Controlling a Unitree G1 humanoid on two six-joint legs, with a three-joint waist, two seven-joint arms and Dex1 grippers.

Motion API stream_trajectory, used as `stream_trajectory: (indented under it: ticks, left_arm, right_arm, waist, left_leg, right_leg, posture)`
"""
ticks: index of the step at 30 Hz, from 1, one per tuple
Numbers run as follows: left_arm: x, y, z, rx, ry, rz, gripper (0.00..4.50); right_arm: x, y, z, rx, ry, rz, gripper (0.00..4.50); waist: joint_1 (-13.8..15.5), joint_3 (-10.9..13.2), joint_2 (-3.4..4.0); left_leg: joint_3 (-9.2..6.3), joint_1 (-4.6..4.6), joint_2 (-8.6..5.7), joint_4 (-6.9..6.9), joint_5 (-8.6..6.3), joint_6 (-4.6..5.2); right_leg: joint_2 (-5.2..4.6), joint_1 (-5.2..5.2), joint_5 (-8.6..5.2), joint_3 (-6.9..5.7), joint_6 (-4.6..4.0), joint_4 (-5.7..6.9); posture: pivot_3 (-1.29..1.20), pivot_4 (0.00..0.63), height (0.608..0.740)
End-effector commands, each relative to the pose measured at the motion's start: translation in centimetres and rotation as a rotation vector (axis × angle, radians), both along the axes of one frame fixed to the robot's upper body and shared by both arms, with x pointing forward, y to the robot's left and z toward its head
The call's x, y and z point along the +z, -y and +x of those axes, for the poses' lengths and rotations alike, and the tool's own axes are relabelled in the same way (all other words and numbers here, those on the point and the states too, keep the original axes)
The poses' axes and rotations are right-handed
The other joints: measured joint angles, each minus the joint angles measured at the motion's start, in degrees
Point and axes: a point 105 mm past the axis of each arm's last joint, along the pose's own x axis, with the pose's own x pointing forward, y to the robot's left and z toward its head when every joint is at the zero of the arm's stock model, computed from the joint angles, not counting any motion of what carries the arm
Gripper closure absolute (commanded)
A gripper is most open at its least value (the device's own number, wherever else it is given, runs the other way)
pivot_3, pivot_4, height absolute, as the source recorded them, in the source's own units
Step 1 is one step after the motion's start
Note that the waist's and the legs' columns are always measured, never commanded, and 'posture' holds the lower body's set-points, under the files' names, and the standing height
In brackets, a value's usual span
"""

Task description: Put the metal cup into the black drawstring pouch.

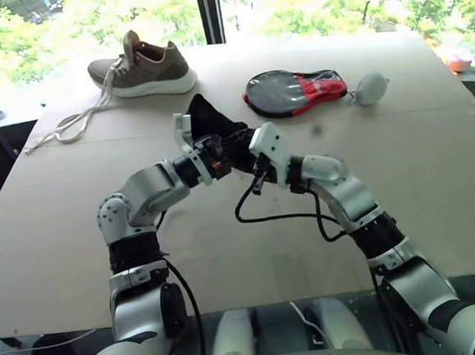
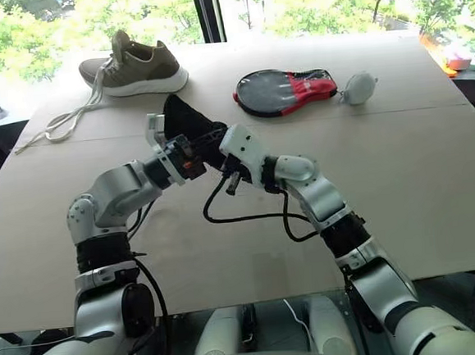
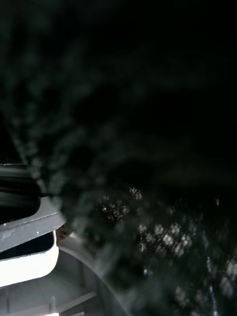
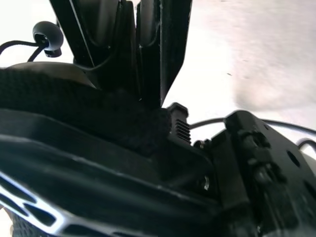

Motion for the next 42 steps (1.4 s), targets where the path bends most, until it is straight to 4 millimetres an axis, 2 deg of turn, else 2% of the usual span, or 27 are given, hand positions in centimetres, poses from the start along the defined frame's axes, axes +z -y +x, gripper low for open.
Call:
stream_trajectory:
  ticks: [1,7,10,12,14,19,26,29,32,35,36,39,42]
  left_arm:
    - [-0.6,0.4,-0.9,-0.017,0.002,0.029,4.5]
    - [-3.1,-0.6,-0.6,0.1,-0.129,0.058,4.5]
    - [-4.3,-0.8,-1.1,0.113,-0.159,0.171,4.5]
    - [-4.6,-0.7,-1.5,0.097,-0.114,0.288,4.5]
    - [-4.6,-0.5,-1.6,0.093,-0.033,0.417,4.5]
    - [-4.3,-0.3,-1.7,0.093,0.078,0.539,4.5]
    - [-3.4,-0.4,-1.5,0.105,0.088,0.471,4.5]
    - [-3.5,-0.5,-1.7,0.102,0.075,0.464,4.5]
    - [-3.9,-0.7,-1.9,0.105,0.056,0.459,4.5]
    - [-4.2,-0.9,-1.9,0.101,0.046,0.461,4.5]
    - [-4.3,-1.0,-1.9,0.101,0.043,0.462,4.5]
    - [-4.4,-1.1,-1.9,0.101,0.036,0.459,4.5]
    - [-4.4,-1.1,-1.8,0.099,0.037,0.454,4.5]
  right_arm:
    - [1.7,-0.2,0.2,-0.014,0.067,0.062,4.42]
    - [-0.4,2.9,-1.5,0.008,0.012,-0.007,4.42]
    - [-1.1,4.1,-2.6,0.025,-0.014,-0.063,4.42]
    - [-1.6,4.5,-2.9,0.023,-0.033,-0.098,4.42]
    - [-2.2,4.6,-3.1,0.019,-0.045,-0.123,4.42]
    - [-2.9,3.7,-2.2,-0.015,-0.034,-0.154,4.42]
    - [-3.0,2.8,-1.5,-0.041,0.003,-0.146,4.42]
    - [-2.7,2.8,-1.2,-0.079,-0.109,-0.045,4.42]
    - [-2.5,2.6,-2.1,-0.026,-0.212,0.029,3.53]
    - [-2.5,3.0,-1.3,-0.098,-0.208,0.036,2.16]
    - [-2.5,3.1,-1.3,-0.106,-0.216,0.042,1.52]
    - [-2.4,3.0,-1.3,-0.106,-0.255,0.077,1.52]
    - [-2.4,2.6,-1.5,-0.101,-0.281,0.093,2.31]
  waist:
    - [0.0,0.0,0.0]
    - [0.4,0.0,-0.01]
    - [0.3,0.0,-0.01]
    - [0.0,0.0,-0.01]
    - [0.0,0.0,0.0]
    - [0.0,0.0,0.0]
    - [0.1,0.0,0.01]
    - [0.1,0.0,0.01]
    - [0.1,0.0,0.01]
    - [0.2,0.0,0.01]
    - [0.2,0.0,0.0]
    - [0.1,0.0,0.01]
    - [0.1,0.0,0.01]
  left_leg:
    - [0.01,0.0,0.01,0.0,0.0,0.0]
    - [-0.03,0.0,0.06,0.0,0.0,0.0]
    - [-0.02,0.01,0.05,0.01,0.0,0.0]
    - [-0.02,0.05,0.03,0.0,0.0,0.0]
    - [-0.03,0.09,0.06,-0.01,0.01,-0.02]
    - [0.05,0.1,0.0,-0.03,0.02,-0.04]
    - [0.02,0.08,0.03,-0.03,0.02,-0.04]
    - [0.02,0.07,0.03,-0.03,0.02,-0.04]
    - [0.01,0.07,0.05,-0.03,0.02,-0.04]
    - [0.0,0.06,0.05,-0.03,0.02,-0.03]
    - [0.0,0.06,0.03,-0.03,0.02,-0.03]
    - [0.0,0.06,0.01,-0.03,0.02,-0.03]
    - [-0.01,0.06,0.02,-0.03,0.02,-0.03]
  right_leg:
    - [-0.01,0.0,0.0,0.01,0.0,0.0]
    - [-0.14,0.04,0.0,-0.03,0.0,-0.01]
    - [-0.15,0.05,0.0,-0.01,0.0,-0.01]
    - [-0.08,0.05,0.0,-0.01,0.0,0.02]
    - [0.05,0.04,-0.01,-0.01,-0.02,0.05]
    - [0.06,0.05,0.0,0.03,-0.02,0.03]
    - [0.03,0.04,-0.01,0.02,-0.02,0.02]
    - [0.0,0.04,-0.01,0.02,-0.02,0.02]
    - [0.0,0.04,-0.01,0.01,-0.02,0.03]
    - [-0.03,0.04,0.0,0.0,-0.02,0.02]
    - [-0.03,0.04,0.0,0.0,-0.02,0.03]
    - [-0.02,0.04,-0.01,-0.01,-0.02,0.03]
    - [-0.01,0.04,-0.01,0.0,-0.02,0.03]
  posture:
    - [0.0,0.15,0.74]
    - [0.0,0.15,0.74]
    - [0.0,0.15,0.74]
    - [0.0,0.15,0.74]
    - [0.0,0.15,0.74]
    - [0.0,0.15,0.74]
    - [0.0,0.15,0.74]
    - [0.0,0.15,0.74]
    - [0.0,0.15,0.74]
    - [0.0,0.15,0.74]
    - [0.0,0.15,0.74]
    - [0.0,0.15,0.74]
    - [0.0,0.15,0.74]
